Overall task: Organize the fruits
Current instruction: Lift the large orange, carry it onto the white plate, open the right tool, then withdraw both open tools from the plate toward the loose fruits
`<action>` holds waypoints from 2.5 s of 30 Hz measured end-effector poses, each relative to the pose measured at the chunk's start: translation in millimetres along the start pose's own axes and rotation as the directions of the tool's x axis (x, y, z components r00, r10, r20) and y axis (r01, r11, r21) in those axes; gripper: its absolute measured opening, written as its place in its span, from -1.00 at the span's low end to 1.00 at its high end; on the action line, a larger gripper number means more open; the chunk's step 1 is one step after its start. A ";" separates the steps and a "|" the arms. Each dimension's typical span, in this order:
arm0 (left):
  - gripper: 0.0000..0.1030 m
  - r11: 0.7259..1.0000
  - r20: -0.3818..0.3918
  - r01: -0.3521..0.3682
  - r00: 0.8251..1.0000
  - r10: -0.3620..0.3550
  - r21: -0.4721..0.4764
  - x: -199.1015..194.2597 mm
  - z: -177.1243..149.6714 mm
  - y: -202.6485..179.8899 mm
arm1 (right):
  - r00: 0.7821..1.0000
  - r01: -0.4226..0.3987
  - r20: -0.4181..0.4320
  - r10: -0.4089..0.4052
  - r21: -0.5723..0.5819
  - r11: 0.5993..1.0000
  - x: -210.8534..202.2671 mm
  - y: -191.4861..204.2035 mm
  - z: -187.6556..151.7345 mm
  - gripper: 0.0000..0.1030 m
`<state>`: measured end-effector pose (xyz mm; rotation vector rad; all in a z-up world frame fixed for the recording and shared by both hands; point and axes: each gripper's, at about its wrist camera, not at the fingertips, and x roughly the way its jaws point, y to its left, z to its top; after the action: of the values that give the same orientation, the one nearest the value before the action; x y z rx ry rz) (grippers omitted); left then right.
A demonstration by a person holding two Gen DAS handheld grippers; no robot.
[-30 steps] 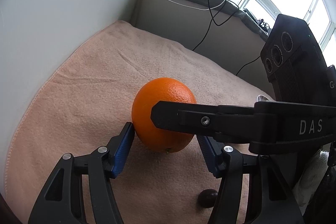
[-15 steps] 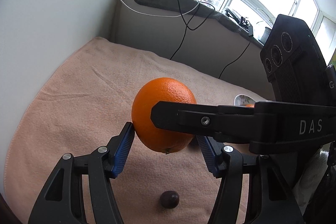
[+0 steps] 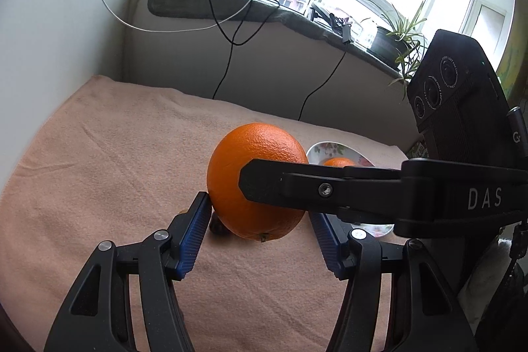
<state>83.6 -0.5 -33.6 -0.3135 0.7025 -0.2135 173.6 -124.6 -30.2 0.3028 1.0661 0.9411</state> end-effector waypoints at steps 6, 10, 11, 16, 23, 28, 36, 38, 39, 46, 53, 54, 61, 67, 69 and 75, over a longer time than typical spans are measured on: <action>0.17 0.999 -0.009 0.039 0.999 -0.038 0.033 5.2 -1.6 -29.1 | 0.999 0.028 0.035 -0.028 0.019 0.999 -27.2 -15.4 -6.2 0.36; 0.17 0.996 -0.023 0.065 0.998 -0.064 0.057 12.4 -0.9 -49.0 | 0.997 0.048 0.054 -0.050 0.035 0.998 -46.1 -25.8 -12.3 0.36; 0.17 0.995 -0.027 0.073 0.997 -0.071 0.064 14.0 -1.2 -54.5 | 0.997 0.051 0.059 -0.053 0.038 0.998 -58.0 -30.6 -15.2 0.36; 0.17 0.990 -0.049 0.112 0.993 -0.108 0.086 26.9 -1.9 -77.2 | 0.994 0.074 0.079 -0.079 0.066 0.995 -80.1 -52.4 -22.7 0.36; 0.17 0.979 -0.091 0.160 0.985 -0.150 0.126 49.3 -3.6 -113.0 | 0.987 0.107 0.105 -0.120 0.116 0.987 -113.4 -84.9 -34.2 0.36; 0.17 0.969 -0.136 0.197 0.975 -0.177 0.148 66.2 -7.7 -136.4 | 0.982 0.128 0.115 -0.149 0.167 0.977 -132.6 -109.1 -42.8 0.36; 0.17 0.957 -0.201 0.233 0.960 -0.197 0.175 93.6 -14.1 -166.8 | 0.973 0.160 0.128 -0.194 0.237 0.958 -152.3 -143.4 -47.9 0.36; 0.17 0.955 -0.210 0.237 0.957 -0.199 0.177 97.8 -14.9 -171.8 | 0.971 0.161 0.132 -0.198 0.250 0.955 -154.6 -150.3 -47.7 0.36; 0.17 0.955 -0.215 0.239 0.956 -0.200 0.175 100.1 -15.2 -173.1 | 0.971 0.160 0.133 -0.199 0.255 0.954 -154.8 -152.9 -46.5 0.36; 0.14 0.953 -0.235 0.246 0.951 -0.202 0.177 103.4 -16.5 -175.6 | 0.969 0.164 0.135 -0.207 0.276 0.947 -152.5 -162.7 -43.3 0.36; 0.07 0.951 -0.217 0.249 0.954 -0.209 0.181 95.2 -13.9 -172.9 | 0.961 0.160 0.175 -0.212 0.272 0.949 -163.0 -160.8 -39.9 0.24; 0.07 0.951 -0.216 0.249 0.954 -0.209 0.181 93.8 -14.3 -171.5 | 0.961 0.156 0.180 -0.210 0.272 0.949 -165.2 -160.4 -39.2 0.24; 0.07 0.953 -0.202 0.242 0.958 -0.205 0.180 79.2 -17.5 -163.5 | 0.957 0.152 0.202 -0.209 0.265 0.952 -172.7 -154.3 -39.8 0.24; 0.07 0.958 -0.183 0.228 0.963 -0.197 0.173 65.0 -17.5 -154.5 | 0.953 0.177 0.197 -0.228 0.249 0.952 -169.8 -146.0 -43.9 0.25; 0.07 0.960 -0.176 0.224 0.965 -0.194 0.169 61.2 -17.0 -151.1 | 0.950 0.191 0.197 -0.242 0.243 0.951 -169.2 -143.4 -45.4 0.26; 0.21 0.967 -0.139 0.186 0.977 -0.163 0.172 46.0 -15.1 -137.0 | 0.939 0.222 0.213 -0.271 0.228 0.948 -170.9 -135.5 -48.7 0.45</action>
<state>96.0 -145.0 -23.8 -0.1859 0.7725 -0.4669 174.7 -348.0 -34.6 0.4287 0.9483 0.5543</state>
